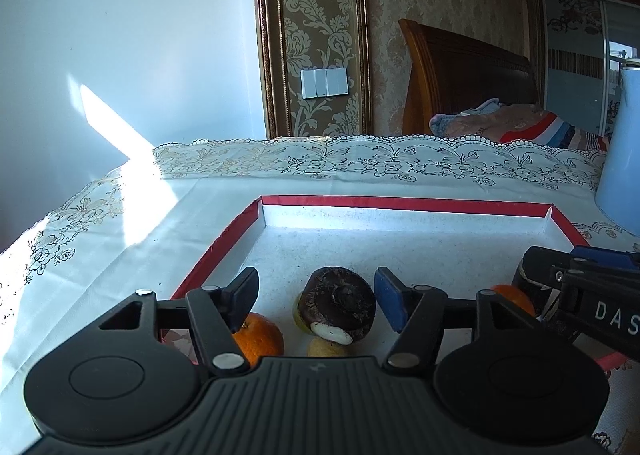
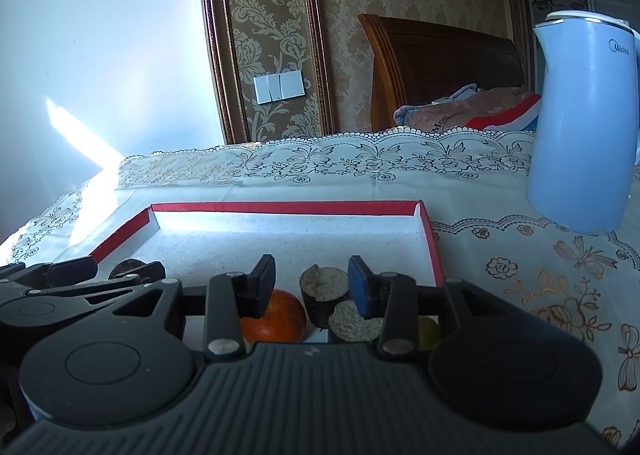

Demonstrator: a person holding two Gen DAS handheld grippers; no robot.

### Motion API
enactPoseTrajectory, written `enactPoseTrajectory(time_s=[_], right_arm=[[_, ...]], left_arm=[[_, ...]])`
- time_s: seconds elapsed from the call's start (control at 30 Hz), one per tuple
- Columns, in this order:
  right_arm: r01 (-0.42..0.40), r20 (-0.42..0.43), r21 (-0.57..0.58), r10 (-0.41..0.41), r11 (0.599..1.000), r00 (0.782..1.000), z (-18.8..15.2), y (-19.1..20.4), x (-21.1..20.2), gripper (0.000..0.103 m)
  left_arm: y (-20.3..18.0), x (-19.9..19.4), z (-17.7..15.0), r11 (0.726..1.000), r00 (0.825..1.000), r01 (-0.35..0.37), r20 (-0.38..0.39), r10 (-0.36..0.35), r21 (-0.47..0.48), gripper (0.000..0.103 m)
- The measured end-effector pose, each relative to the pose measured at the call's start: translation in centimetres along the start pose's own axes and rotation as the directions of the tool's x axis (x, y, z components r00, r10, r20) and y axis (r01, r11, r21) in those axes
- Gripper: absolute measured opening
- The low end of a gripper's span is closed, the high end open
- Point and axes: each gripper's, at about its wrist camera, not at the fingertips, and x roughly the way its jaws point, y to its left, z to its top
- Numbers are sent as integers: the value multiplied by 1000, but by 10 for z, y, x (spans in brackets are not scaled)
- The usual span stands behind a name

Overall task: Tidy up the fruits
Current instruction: 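Lower the dark fruit and cut log into the tray and open both grippers, then move both open grippers back to the pieces beside the tray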

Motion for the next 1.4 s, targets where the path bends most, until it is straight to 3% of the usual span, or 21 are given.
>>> enactPoseTrajectory(time_s=[0.2, 0.4, 0.5, 0.67, 1.07, 1.4], right_arm=[[-11, 17, 19, 11, 1000, 1000, 1, -4, -6, 38], [-28, 43, 49, 26, 998, 999, 4, -9, -17, 44], [-40, 58, 54, 37, 998, 998, 4, -11, -25, 44], [-73, 82, 63, 67, 995, 994, 1, -19, -44, 44], [-172, -18, -36, 172, 984, 985, -32, -16, -78, 44], [-206, -125, -124, 191, 971, 974, -49, 11, -68, 44]], left_arm=[[1, -2, 1, 1000, 1000, -7, 12, 7, -9, 73], [4, -6, 1, 1000, 1000, 3, 24, -3, -16, 75], [7, -14, 4, 1000, 999, 8, 43, -7, -27, 80], [24, -38, 8, 998, 995, 11, 97, -5, -65, 80], [86, -74, -22, 996, 998, 7, 71, -1, -87, 80], [79, -80, -46, 998, 998, 57, 21, -57, 3, 80]])
